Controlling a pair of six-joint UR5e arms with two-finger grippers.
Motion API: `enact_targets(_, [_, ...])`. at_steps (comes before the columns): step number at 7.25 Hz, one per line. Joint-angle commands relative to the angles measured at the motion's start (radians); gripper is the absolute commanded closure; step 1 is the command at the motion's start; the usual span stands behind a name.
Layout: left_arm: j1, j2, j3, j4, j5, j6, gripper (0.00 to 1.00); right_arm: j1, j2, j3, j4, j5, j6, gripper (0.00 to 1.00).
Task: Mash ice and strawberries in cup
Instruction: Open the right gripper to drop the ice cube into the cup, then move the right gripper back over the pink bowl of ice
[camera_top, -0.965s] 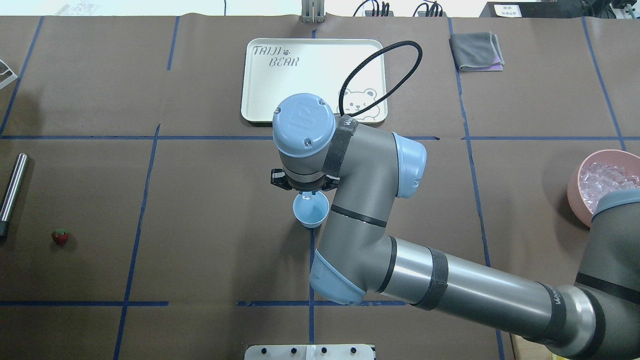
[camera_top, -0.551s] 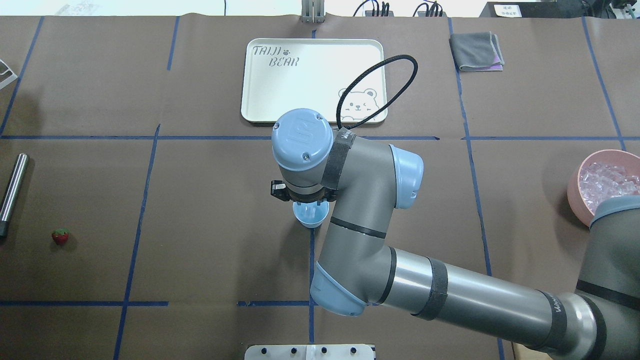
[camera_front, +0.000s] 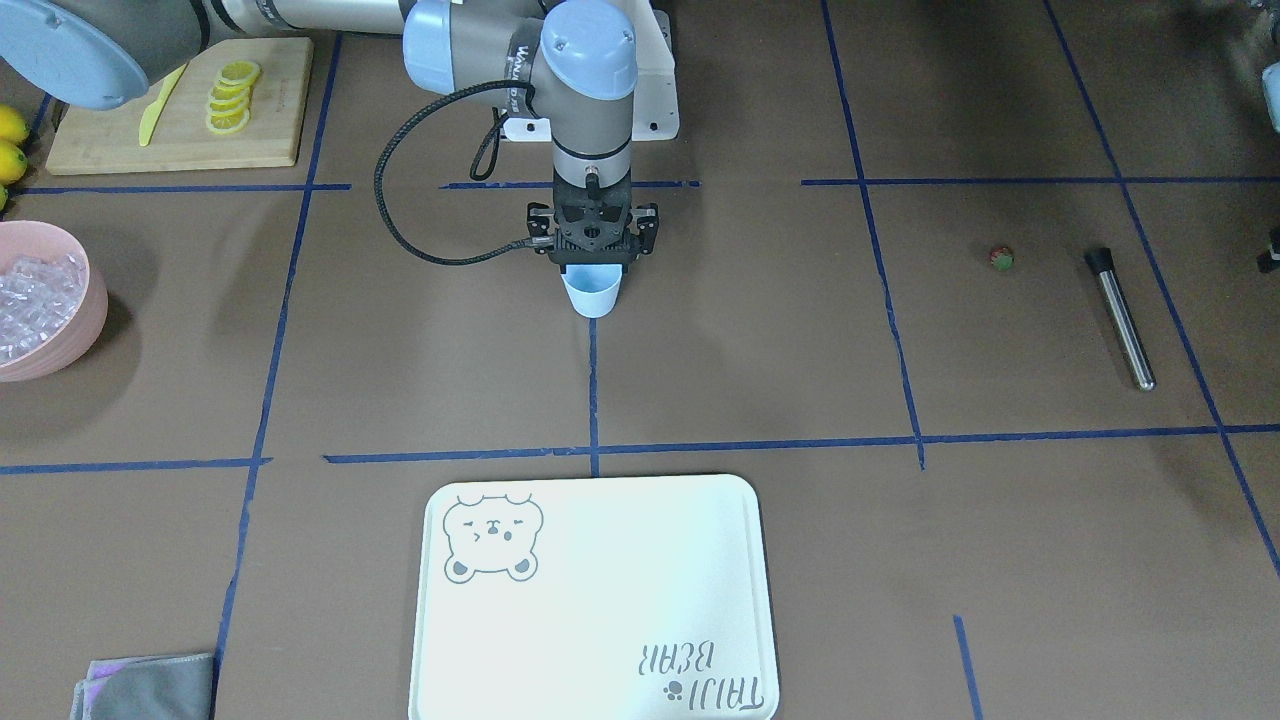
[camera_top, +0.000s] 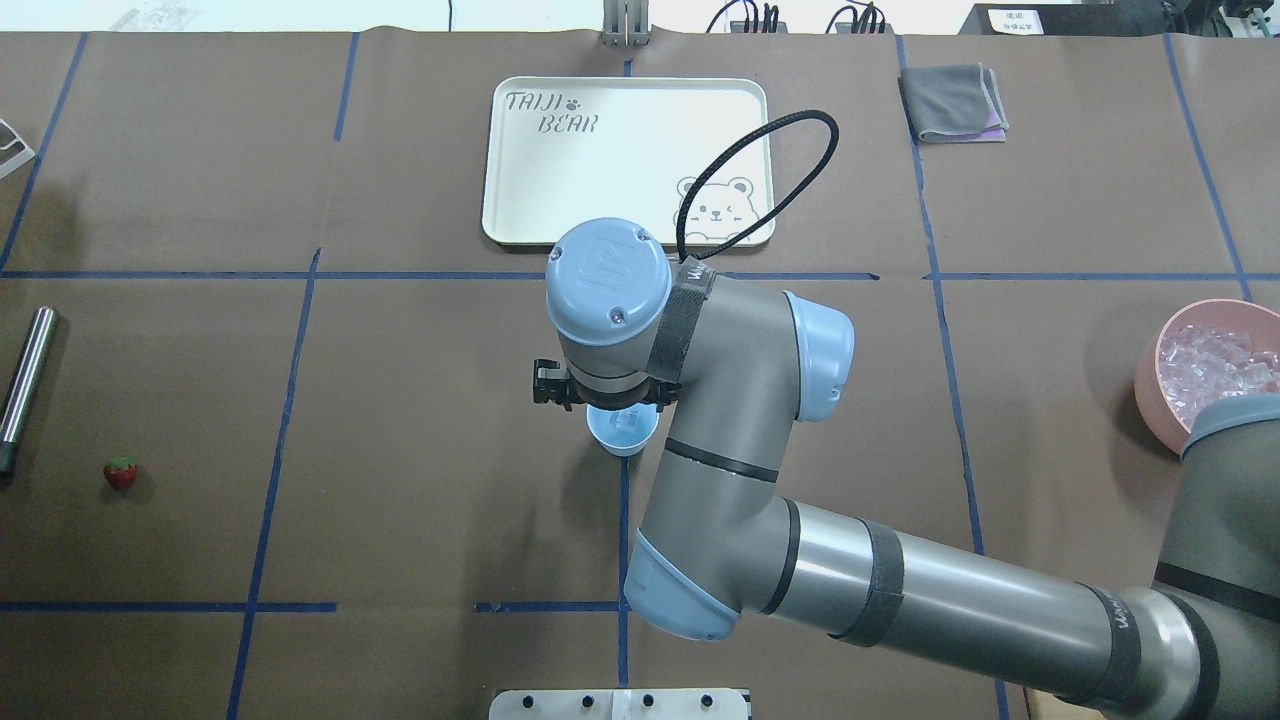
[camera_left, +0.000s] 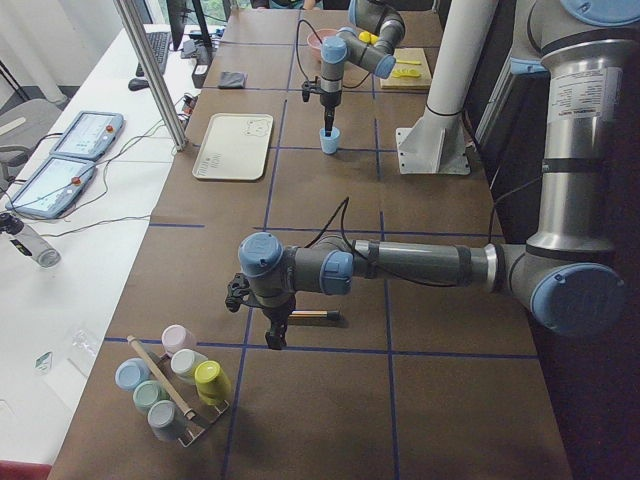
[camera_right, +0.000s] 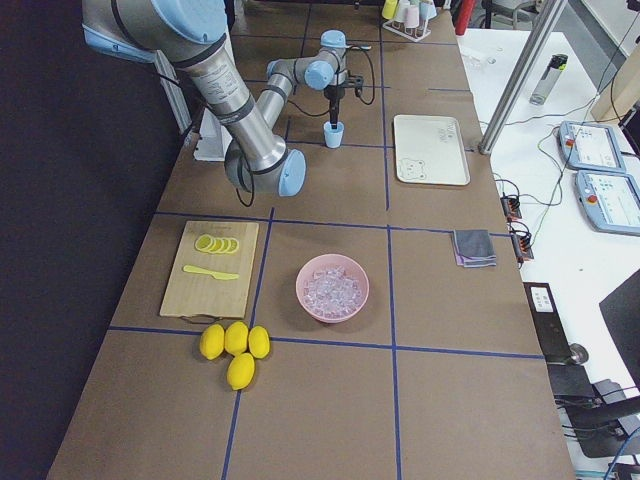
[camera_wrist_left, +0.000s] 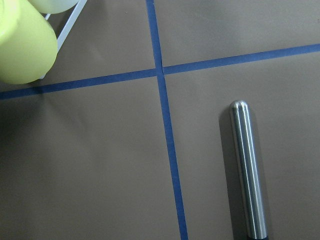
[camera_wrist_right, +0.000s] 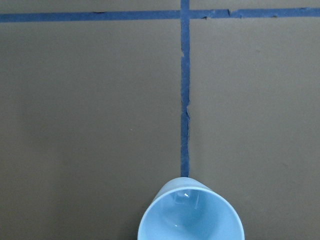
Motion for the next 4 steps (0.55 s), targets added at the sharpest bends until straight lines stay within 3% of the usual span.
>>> enact_targets(1, [0.000,0.000,0.001,0.001,0.000,0.000,0.00,0.102,-0.060,0.095,-0.018,0.097,-0.080,0.00])
enact_targets(2, [0.000,0.000,0.001,0.005,0.000,0.000,0.00,0.171,-0.146,0.187,-0.018,0.147,-0.159,0.00])
enact_targets(4, [0.000,0.000,0.002,0.011,0.003,0.002,0.00,0.294,-0.298,0.278,-0.007,0.201,-0.358,0.00])
